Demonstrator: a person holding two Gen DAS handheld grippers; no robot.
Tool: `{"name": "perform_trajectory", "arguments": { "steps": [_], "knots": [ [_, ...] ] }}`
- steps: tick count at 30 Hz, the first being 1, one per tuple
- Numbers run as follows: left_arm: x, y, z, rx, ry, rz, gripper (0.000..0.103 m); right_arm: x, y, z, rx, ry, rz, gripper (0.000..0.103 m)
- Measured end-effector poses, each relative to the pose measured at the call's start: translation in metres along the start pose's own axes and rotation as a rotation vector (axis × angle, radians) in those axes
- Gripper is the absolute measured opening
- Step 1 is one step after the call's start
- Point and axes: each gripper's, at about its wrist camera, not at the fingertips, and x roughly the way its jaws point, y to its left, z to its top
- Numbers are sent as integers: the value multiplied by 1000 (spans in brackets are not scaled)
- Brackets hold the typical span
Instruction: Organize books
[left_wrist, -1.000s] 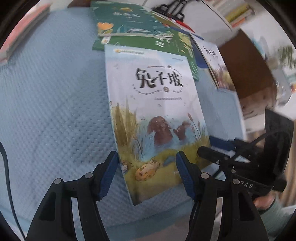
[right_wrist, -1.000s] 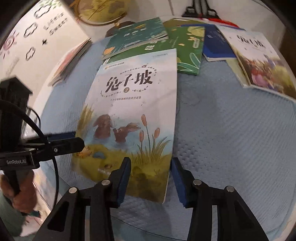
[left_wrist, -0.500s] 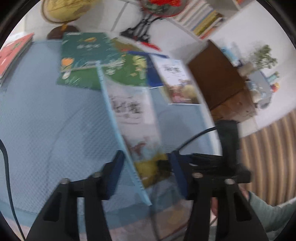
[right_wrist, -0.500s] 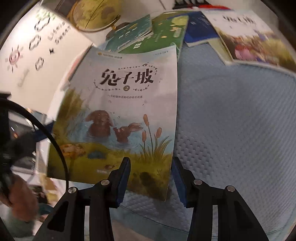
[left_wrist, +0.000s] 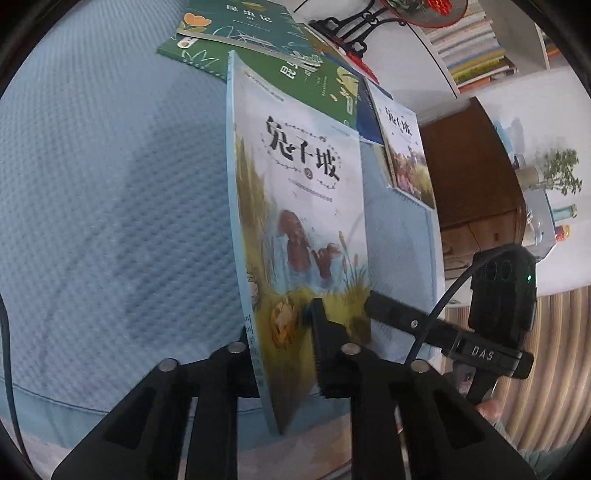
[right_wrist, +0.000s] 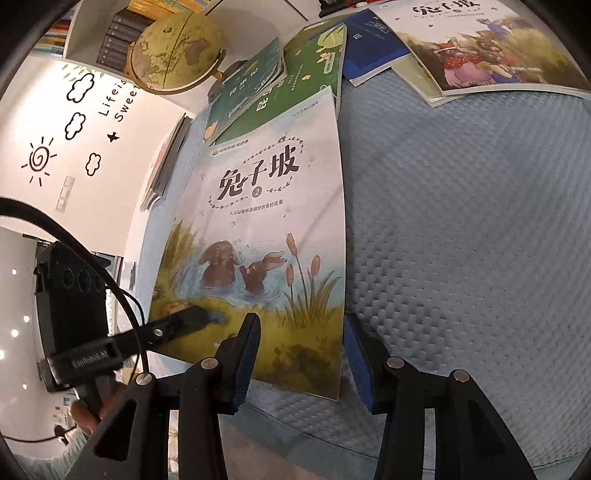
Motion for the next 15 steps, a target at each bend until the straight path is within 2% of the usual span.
{"name": "perform_trajectory", "arguments": {
  "steps": [2, 3, 4, 6, 9, 12, 13, 15],
  "knots": [
    [-5, 1, 4, -54, -10, -83, 10, -5, -5, 1, 46, 13, 17, 47],
    [-10, 1, 7, -84, -17, -150, 10, -8, -8, 2, 69, 13, 35, 49],
    [-13, -1, 11, -100, -21, -193, 10, -11, -10, 2, 90, 11, 66, 55],
    [-17, -5, 18, -112, -18, -252, 10, -18, -16, 2, 133, -7, 123, 63],
    [-15, -7, 26, -154, 6, -338, 10, -18, -29, 5, 211, -12, 231, 67],
    [-12, -10, 29, -166, 27, -362, 10, -9, -39, 8, 272, -17, 319, 66],
    [-10, -10, 29, -167, 36, -357, 10, -7, -39, 9, 272, -21, 329, 56],
    [-11, -8, 28, -163, 27, -313, 10, -5, -35, 12, 259, -25, 309, 49]
  ]
}}
